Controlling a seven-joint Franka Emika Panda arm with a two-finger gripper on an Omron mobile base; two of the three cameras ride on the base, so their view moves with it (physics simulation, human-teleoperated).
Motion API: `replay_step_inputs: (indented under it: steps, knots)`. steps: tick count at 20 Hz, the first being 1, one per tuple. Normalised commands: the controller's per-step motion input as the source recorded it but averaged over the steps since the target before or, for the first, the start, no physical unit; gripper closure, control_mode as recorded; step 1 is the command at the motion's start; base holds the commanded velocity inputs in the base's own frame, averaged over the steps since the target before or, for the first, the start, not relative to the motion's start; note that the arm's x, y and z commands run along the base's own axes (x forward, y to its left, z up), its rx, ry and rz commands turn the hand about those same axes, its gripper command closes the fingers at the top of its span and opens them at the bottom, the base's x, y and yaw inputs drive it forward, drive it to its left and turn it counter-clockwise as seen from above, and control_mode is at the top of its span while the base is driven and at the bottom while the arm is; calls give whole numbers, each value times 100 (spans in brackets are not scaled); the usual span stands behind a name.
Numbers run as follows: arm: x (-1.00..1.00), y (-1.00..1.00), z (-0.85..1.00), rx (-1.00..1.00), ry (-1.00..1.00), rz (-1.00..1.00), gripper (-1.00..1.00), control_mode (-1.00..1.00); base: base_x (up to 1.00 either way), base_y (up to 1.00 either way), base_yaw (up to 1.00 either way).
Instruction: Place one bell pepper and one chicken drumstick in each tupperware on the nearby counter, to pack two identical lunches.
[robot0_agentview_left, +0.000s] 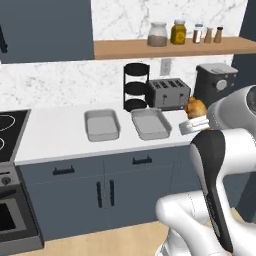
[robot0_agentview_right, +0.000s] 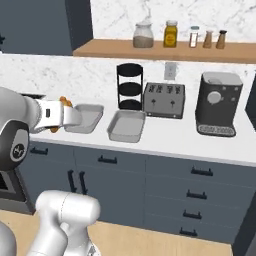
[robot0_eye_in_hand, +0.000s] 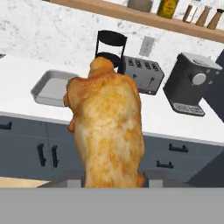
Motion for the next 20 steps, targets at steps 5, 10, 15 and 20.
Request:
replay_step_inputs:
  steps: [5,10,15,20]
  knots:
    - [0,0,0,0,0,0,100,100,100,77,-4]
    - [0,0,0,0,0,0,100,100,71,48,0]
    - [0,12,-49,24,0,0,100,-100,0,5,0]
    - [75,19,-100,27,21,5,100,-100,0,0,0]
